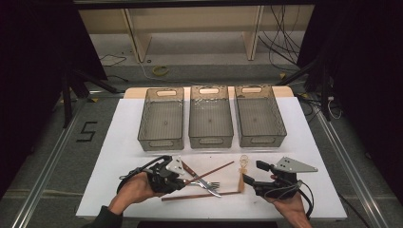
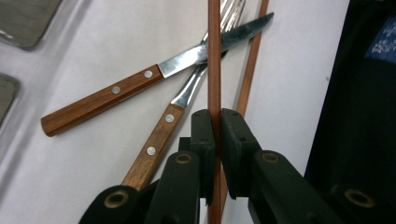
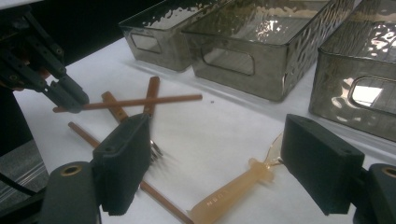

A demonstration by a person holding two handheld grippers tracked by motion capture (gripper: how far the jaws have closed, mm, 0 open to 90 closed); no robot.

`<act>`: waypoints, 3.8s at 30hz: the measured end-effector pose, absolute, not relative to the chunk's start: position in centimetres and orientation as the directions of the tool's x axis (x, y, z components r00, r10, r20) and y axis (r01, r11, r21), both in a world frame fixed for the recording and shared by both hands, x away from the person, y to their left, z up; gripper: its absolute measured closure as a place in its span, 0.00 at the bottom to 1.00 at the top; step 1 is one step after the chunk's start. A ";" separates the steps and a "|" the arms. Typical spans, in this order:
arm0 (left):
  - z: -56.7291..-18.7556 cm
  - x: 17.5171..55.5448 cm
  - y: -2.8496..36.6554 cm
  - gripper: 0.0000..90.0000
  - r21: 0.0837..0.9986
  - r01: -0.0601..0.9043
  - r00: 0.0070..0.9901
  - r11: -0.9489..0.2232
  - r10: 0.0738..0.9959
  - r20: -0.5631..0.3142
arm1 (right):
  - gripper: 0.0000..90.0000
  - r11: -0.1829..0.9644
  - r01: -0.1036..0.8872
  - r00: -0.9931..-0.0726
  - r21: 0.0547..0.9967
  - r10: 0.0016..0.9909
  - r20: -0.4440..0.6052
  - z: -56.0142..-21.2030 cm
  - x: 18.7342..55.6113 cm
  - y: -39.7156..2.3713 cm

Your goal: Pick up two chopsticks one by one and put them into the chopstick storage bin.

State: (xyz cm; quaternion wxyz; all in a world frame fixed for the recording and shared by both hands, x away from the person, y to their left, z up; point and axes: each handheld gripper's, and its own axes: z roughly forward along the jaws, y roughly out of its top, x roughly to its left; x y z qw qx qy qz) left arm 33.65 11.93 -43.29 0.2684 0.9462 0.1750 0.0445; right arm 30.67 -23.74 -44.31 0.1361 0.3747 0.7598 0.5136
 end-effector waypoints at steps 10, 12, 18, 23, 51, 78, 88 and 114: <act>-42.0 34.9 13.2 0.93 0.589 0.373 0.895 -0.717 0.446 -0.024 | 0.28 0.192 0.433 -0.682 0.881 0.708 0.181 -44.4 30.7 -23.7; -41.7 35.2 13.5 0.93 0.599 0.377 0.888 -0.706 0.459 -0.018 | 0.28 0.191 0.433 -0.682 0.881 0.708 0.182 -44.4 30.7 -23.7; -40.7 36.3 14.6 0.93 0.634 0.405 0.862 -0.658 0.506 -0.025 | 0.28 0.189 0.435 -0.682 0.880 0.708 0.185 -44.4 30.7 -23.7; -40.0 37.3 15.6 0.93 0.663 0.429 0.835 -0.614 0.550 -0.031 | 0.28 0.187 0.435 -0.681 0.881 0.708 0.186 -44.4 30.7 -23.7; -37.9 44.1 18.7 0.93 0.703 0.530 0.691 -0.474 0.722 -0.034 | 0.28 0.182 0.443 -0.679 0.878 0.707 0.196 -44.5 30.8 -23.8; -38.5 49.5 20.7 0.93 0.705 0.610 0.562 -0.361 0.824 -0.064 | 0.28 0.182 0.443 -0.682 0.878 0.704 0.199 -44.5 30.8 -23.9; -39.8 49.8 21.3 0.93 0.691 0.638 0.526 -0.340 0.848 -0.069 | 0.28 0.183 0.443 -0.684 0.878 0.702 0.199 -44.6 30.8 -23.8; -42.2 50.4 21.8 0.81 0.636 0.707 0.485 -0.310 0.867 -0.117 | 0.28 0.181 0.445 -0.683 0.877 0.702 0.202 -44.5 30.8 -23.8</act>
